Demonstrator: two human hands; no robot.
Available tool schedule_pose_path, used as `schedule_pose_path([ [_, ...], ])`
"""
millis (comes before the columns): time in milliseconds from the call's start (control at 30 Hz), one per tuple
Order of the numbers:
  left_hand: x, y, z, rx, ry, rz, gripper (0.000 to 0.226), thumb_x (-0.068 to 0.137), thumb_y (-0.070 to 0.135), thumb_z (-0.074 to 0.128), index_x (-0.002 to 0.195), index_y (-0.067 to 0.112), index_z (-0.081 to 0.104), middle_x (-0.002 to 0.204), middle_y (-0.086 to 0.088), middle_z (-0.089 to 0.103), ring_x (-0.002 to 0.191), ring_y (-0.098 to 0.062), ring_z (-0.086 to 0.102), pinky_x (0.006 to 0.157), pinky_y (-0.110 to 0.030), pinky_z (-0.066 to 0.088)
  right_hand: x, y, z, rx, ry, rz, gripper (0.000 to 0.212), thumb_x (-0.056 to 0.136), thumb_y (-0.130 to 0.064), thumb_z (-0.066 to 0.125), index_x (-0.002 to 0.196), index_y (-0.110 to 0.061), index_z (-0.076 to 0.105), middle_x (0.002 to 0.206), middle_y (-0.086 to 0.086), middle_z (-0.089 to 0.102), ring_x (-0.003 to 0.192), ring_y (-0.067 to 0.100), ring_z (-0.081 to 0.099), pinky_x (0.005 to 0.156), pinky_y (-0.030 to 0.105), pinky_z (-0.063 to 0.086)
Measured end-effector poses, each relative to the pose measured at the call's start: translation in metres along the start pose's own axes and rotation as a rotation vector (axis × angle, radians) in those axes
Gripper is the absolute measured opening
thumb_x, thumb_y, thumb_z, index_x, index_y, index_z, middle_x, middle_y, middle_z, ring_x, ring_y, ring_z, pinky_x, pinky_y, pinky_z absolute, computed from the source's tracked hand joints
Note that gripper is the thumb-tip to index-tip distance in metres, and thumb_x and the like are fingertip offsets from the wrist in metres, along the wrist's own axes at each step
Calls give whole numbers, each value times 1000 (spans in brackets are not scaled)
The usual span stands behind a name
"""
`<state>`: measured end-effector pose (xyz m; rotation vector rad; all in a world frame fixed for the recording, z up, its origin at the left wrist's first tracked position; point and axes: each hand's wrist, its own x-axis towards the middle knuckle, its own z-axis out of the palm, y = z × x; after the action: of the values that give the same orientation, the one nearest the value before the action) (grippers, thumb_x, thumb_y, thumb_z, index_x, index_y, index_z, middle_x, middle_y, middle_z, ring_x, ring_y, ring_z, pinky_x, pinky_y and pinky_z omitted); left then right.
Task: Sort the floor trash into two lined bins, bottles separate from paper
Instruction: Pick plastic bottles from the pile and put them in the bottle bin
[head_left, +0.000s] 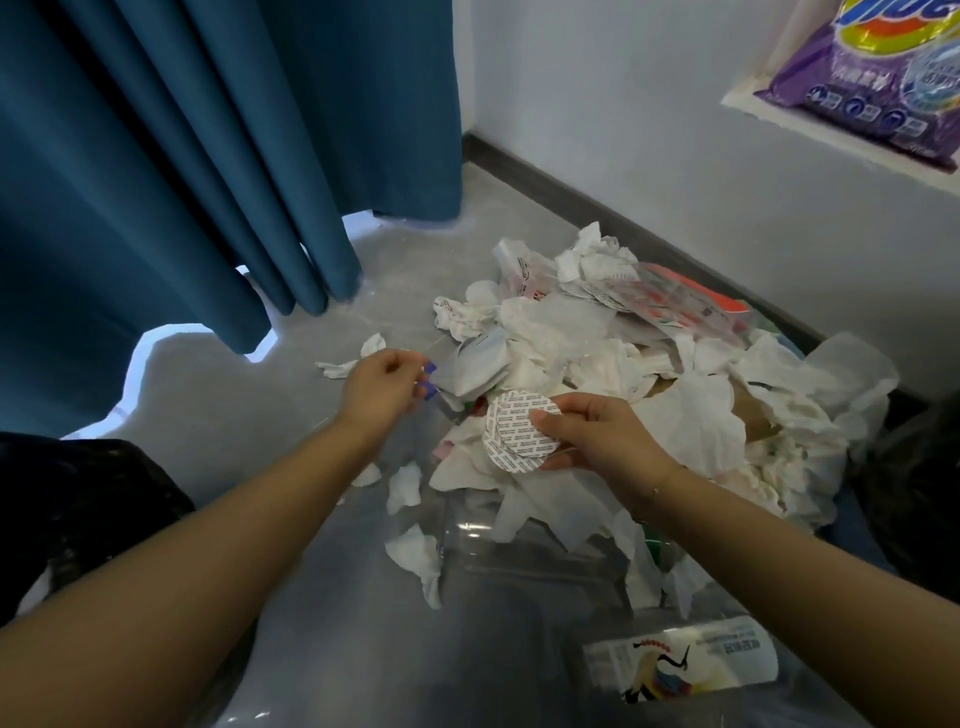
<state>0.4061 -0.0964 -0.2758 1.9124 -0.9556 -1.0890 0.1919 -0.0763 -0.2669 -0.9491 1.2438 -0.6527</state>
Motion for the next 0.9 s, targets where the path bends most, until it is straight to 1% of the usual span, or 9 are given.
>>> schedule_pose_path([
  [100,48,-24,-8,539,65,129,27,94,13,51,118,7,60,123,-12,58,111,-29,56,97,-34,41,4,1,5,25,-4,8,20,88,-9,62,105,2,64,96,15,72,80,21,70,66,25,59],
  [200,75,-41,-3,881,-147,238,51,92,20,55,139,10,40,145,-13,40,130,-30,40,107,-38,31,8,2,11,49,-37,29,19,88,-10,62,104,-1,64,96,14,72,82,21,70,66,25,59],
  [267,85,-47,4,980,-242,292,61,95,30,51,147,11,24,156,-12,20,142,-29,21,115,-38,20,9,3,15,101,-32,50,19,88,-12,62,104,-3,65,94,11,73,82,21,71,66,25,58],
  [433,92,-59,14,1123,-394,181,66,99,38,37,151,12,6,159,-9,-3,145,-29,6,116,-42,17,5,4,18,114,-8,12,20,89,-16,61,107,-9,66,94,4,74,83,17,72,66,25,57],
  [500,84,-73,13,1159,-377,189,66,100,34,35,151,10,1,159,-8,-7,145,-29,7,115,-42,20,4,6,15,101,-10,16,20,89,-16,61,107,-10,65,94,3,74,83,16,72,65,25,56],
  [633,55,-92,6,1135,-224,362,55,97,27,43,146,12,24,154,-7,19,132,-29,36,102,-39,37,-3,14,10,72,16,28,18,89,-19,62,105,-13,66,90,0,75,80,15,72,64,24,57],
  [733,38,-97,0,1111,-171,418,38,93,21,51,130,14,46,135,-6,45,117,-26,48,90,-33,42,-8,19,8,32,18,33,21,88,-20,62,107,-11,65,92,1,75,81,16,72,67,28,58],
  [800,30,-98,-3,1063,-132,409,45,90,22,57,133,16,45,136,-6,45,120,-25,46,95,-32,41,-10,20,6,33,17,37,23,88,-18,62,108,-8,65,93,4,74,82,19,72,68,30,59],
  [900,30,-100,-9,1039,-102,328,60,91,33,58,144,18,32,153,-7,25,138,-26,29,110,-36,29,-12,21,5,56,15,34,20,88,-14,62,106,-5,65,92,7,74,80,20,72,62,26,58],
])
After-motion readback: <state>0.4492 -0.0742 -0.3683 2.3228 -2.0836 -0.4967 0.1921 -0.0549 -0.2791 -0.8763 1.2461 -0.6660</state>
